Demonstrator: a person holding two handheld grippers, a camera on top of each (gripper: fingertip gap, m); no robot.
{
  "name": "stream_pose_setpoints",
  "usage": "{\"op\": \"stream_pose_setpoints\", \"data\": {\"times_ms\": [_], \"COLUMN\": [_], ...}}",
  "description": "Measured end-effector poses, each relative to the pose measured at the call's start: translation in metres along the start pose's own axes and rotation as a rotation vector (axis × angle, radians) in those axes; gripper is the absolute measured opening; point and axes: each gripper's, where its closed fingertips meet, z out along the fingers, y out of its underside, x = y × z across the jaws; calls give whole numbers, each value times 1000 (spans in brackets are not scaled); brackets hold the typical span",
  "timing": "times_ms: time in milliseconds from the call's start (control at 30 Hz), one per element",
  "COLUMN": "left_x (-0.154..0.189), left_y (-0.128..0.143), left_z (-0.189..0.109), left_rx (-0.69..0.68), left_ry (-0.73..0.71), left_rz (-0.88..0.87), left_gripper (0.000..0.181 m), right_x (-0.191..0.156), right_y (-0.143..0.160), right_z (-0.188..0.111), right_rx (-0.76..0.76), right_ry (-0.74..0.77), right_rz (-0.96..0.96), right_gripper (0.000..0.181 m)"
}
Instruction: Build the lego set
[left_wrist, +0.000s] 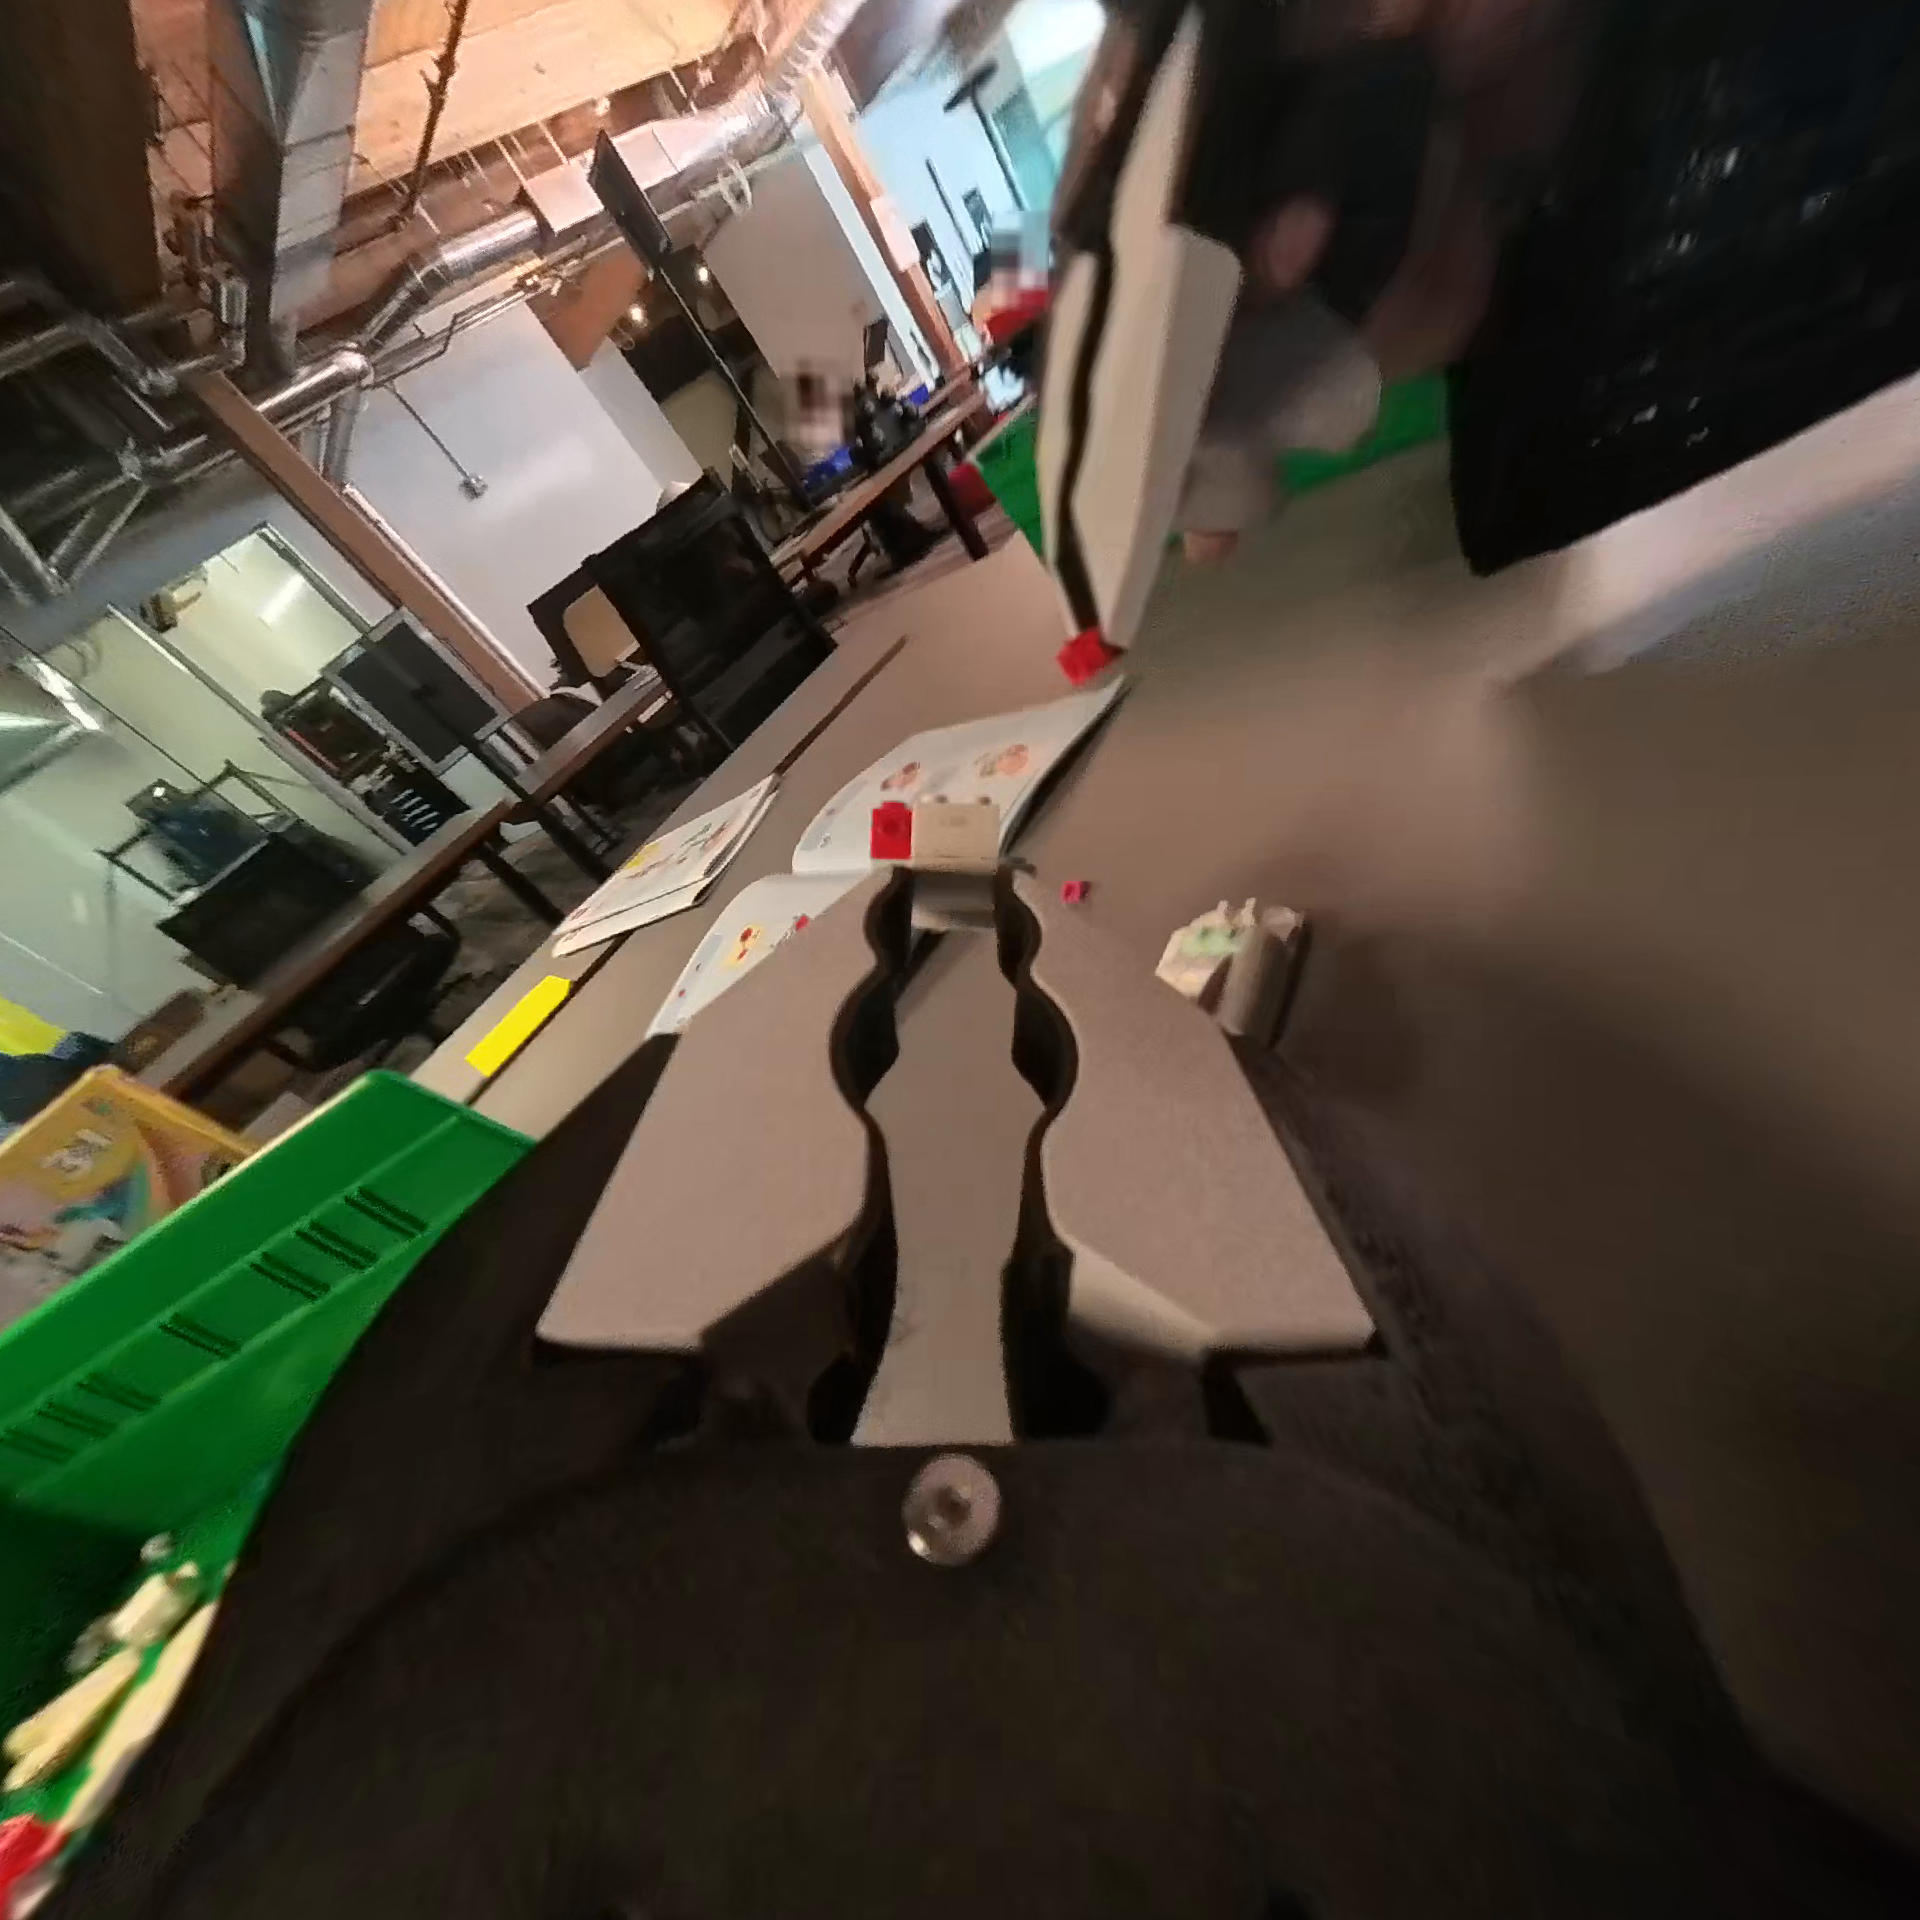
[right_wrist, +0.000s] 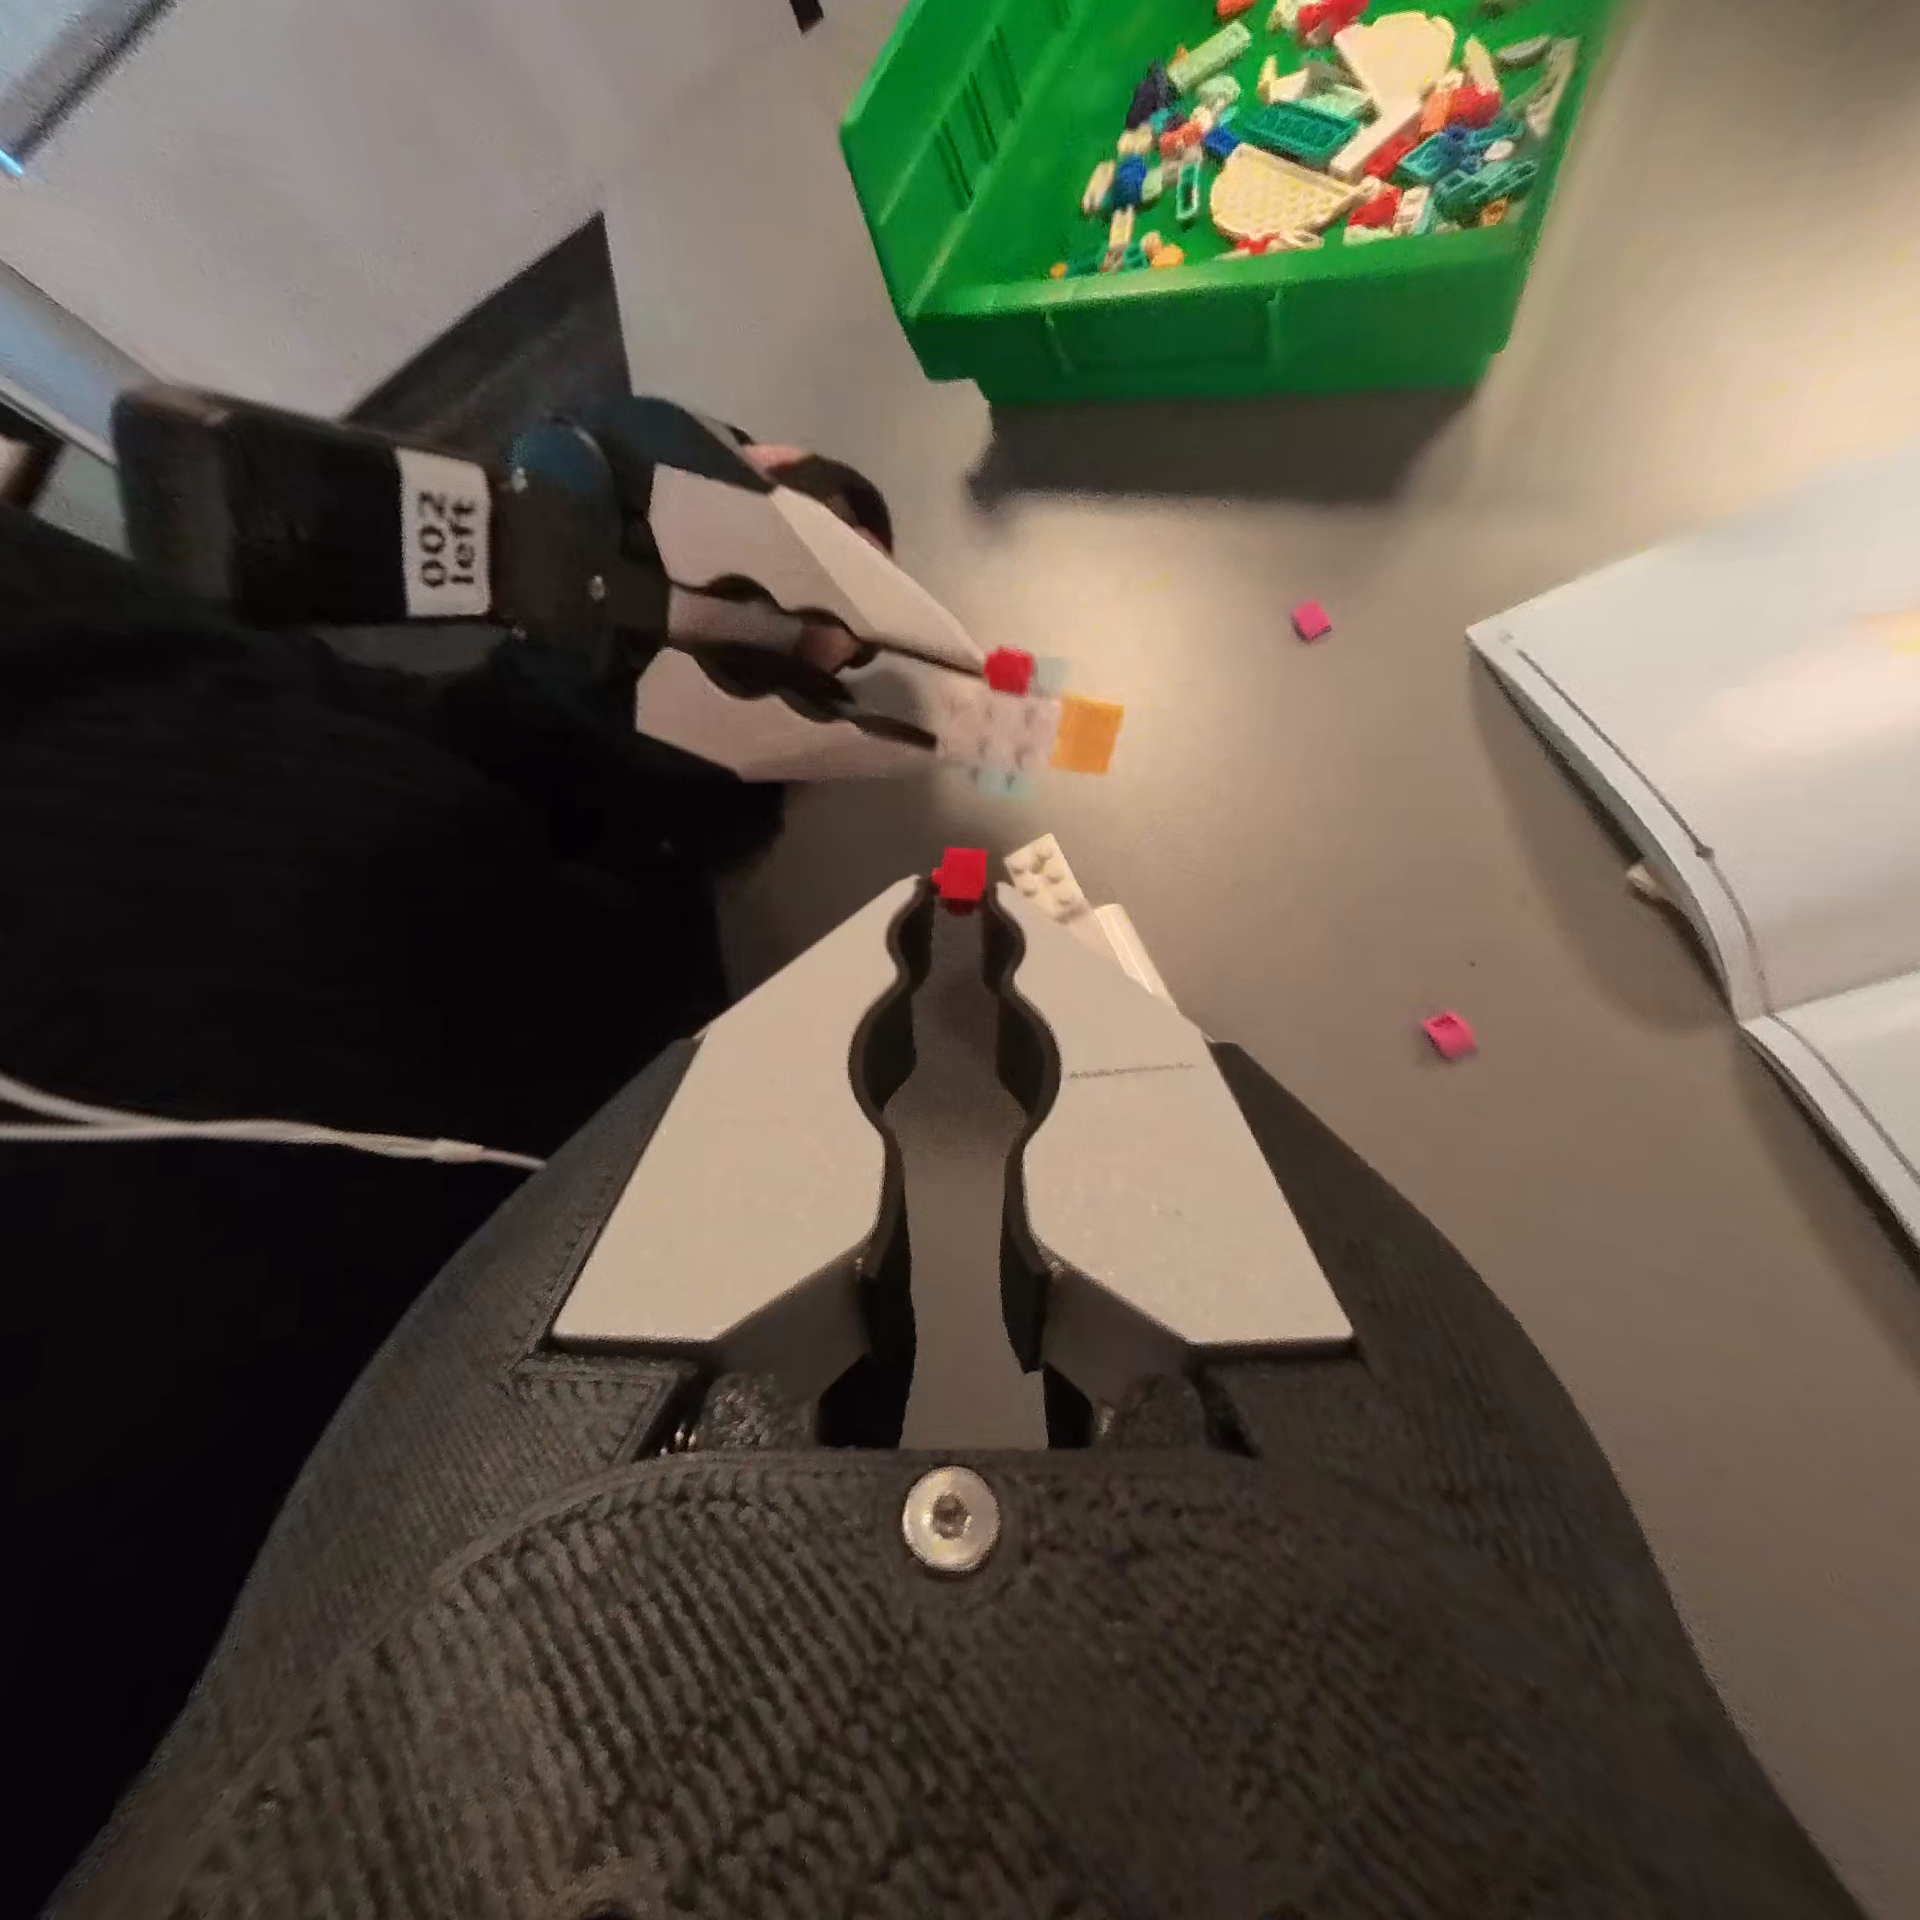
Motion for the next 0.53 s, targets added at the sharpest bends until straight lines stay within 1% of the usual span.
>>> {"op": "stream_pose_setpoints", "data": {"times_ms": [100, 233, 367, 533], "left_x": [7, 13, 14, 15], "left_y": [5, 11, 12, 14], "left_z": [5, 8, 8, 9], "left_rx": [-55, -100, -100, -112], "left_ry": [0, 25, 42, 41], "left_rz": [67, 80, 62, 110], "left_gripper": [15, 16, 16, 16], "right_x": [2, 7, 15, 13], "right_y": [3, 7, 15, 16], "right_z": [17, 32, 40, 41], "right_rx": [-74, -111, -155, -174], "right_ry": [59, 43, 36, 17], "right_rz": [-56, -7, 6, -15], "right_gripper": [7, 7, 7, 7]}}
